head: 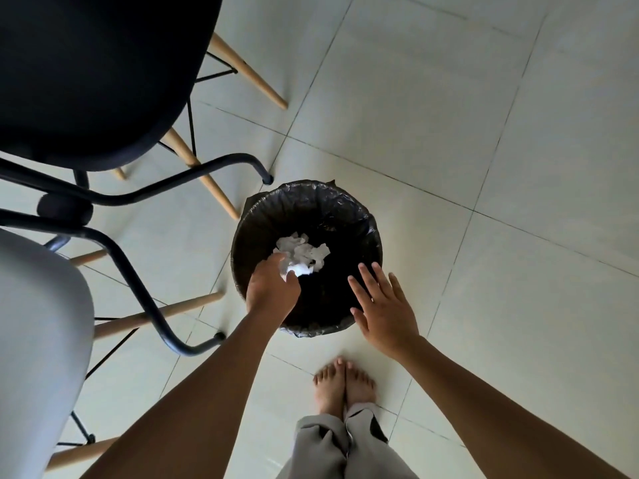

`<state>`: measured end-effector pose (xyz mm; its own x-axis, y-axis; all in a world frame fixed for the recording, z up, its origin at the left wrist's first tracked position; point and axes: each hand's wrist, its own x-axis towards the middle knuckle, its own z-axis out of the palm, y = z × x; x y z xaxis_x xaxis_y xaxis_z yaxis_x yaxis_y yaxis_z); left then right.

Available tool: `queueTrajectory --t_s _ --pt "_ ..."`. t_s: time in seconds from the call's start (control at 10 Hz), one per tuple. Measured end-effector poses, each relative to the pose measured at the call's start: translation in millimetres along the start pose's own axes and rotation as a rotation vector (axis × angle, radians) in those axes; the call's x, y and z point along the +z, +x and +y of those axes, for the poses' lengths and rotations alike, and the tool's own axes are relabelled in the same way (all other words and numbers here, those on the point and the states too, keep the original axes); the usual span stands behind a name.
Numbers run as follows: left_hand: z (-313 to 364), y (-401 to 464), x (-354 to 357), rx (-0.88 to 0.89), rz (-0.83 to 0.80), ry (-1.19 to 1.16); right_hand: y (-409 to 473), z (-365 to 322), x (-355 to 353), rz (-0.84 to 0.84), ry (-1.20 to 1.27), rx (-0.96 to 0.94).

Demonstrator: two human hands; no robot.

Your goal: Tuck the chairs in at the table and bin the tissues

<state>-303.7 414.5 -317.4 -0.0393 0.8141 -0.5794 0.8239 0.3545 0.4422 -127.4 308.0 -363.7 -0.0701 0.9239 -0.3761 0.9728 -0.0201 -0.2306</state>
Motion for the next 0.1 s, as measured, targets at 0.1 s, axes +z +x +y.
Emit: queueTrajectory --t_s 0.1 --pt "1.4 -2.4 -0.2 -0.009 0.012 0.013 1.3 4.6 6.2 -0.085 0.01 0.03"
